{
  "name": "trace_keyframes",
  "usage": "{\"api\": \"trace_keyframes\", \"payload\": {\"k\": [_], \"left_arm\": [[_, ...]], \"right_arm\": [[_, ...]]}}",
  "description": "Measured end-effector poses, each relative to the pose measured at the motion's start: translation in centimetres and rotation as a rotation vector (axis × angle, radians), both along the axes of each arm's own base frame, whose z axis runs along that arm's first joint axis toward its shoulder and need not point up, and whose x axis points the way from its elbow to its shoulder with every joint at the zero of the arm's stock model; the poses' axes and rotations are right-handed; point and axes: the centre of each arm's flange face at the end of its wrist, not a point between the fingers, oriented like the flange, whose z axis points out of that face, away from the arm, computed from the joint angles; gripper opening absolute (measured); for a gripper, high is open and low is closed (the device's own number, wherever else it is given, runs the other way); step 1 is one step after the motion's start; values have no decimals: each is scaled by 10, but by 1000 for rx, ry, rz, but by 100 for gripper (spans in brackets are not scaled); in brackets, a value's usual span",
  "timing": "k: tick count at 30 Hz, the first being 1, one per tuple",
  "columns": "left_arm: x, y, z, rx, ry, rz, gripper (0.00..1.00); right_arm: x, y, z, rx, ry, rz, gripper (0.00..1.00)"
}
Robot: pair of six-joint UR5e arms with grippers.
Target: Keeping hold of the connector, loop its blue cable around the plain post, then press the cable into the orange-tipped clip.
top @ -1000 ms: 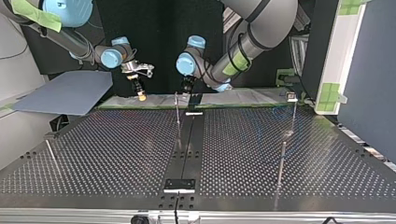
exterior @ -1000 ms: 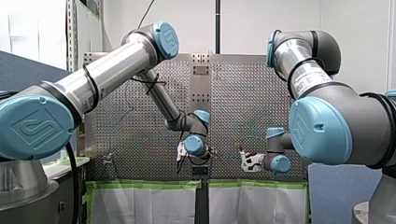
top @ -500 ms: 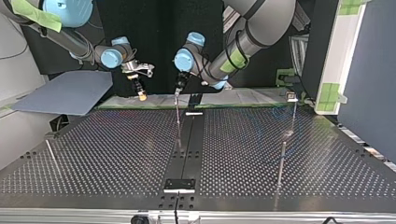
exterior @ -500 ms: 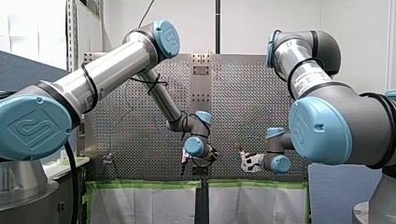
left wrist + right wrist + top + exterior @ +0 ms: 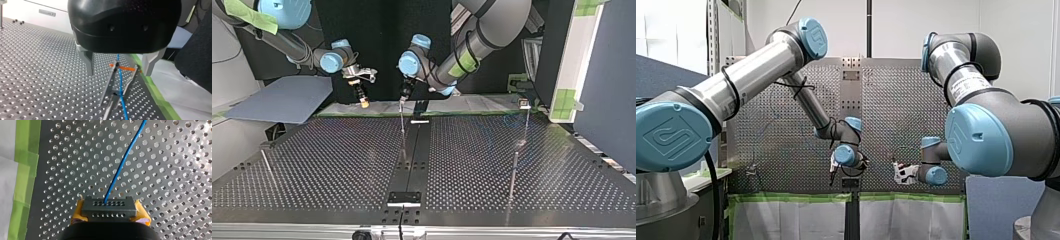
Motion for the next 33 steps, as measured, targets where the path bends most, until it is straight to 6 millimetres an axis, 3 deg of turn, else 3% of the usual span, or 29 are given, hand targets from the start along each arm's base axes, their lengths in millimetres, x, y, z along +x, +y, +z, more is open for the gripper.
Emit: {"api": "trace_keyframes", "payload": {"k": [1,33], "left_arm": [[0,0,2,-1,-3,2,100],[-3,6,-2,6,5,23,100]], "right_arm": [[0,0,0,0,0,0,0],[0,0,0,0,-1,0,0]]}}
